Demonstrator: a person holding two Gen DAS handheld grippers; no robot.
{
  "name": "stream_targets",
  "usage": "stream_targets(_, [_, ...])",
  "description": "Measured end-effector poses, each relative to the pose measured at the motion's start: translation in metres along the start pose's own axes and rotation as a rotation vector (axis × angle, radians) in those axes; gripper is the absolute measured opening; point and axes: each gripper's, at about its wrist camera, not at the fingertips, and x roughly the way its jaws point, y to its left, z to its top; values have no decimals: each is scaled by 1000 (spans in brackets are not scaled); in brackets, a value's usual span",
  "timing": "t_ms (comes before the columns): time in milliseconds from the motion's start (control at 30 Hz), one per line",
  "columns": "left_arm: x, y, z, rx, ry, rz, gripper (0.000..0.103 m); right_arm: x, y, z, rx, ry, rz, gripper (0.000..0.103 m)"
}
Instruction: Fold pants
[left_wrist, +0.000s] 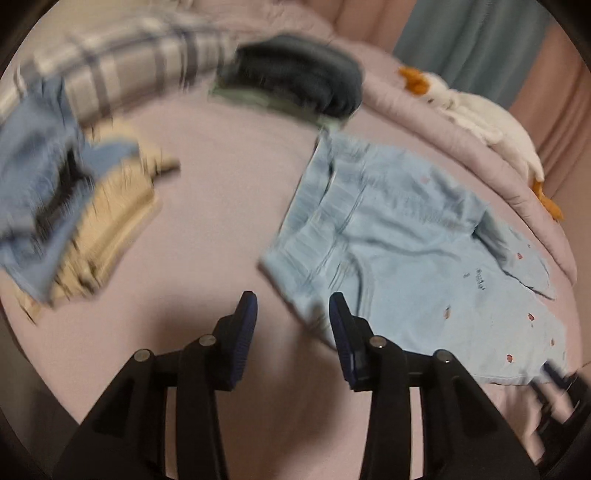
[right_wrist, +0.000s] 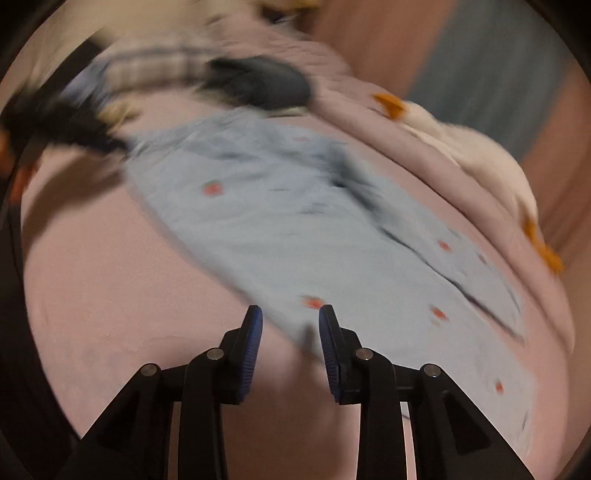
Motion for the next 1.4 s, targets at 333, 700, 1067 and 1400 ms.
stream_targets(333, [63, -112, -2, 308, 105, -95, 41, 44, -95, -59, 164, 274, -158, 29])
stream_targets(700, [123, -139, 173, 382, 10, -111, 67, 108, -197, 73, 224, 127, -48, 50])
stream_targets(1067, [244, -109, 255, 254, 256, -58, 65, 211, -339, 90, 371, 324, -218, 50])
stream_targets(1400, [249, -151, 246, 315, 246, -56, 46, 222, -431, -4, 673, 411, -257, 48])
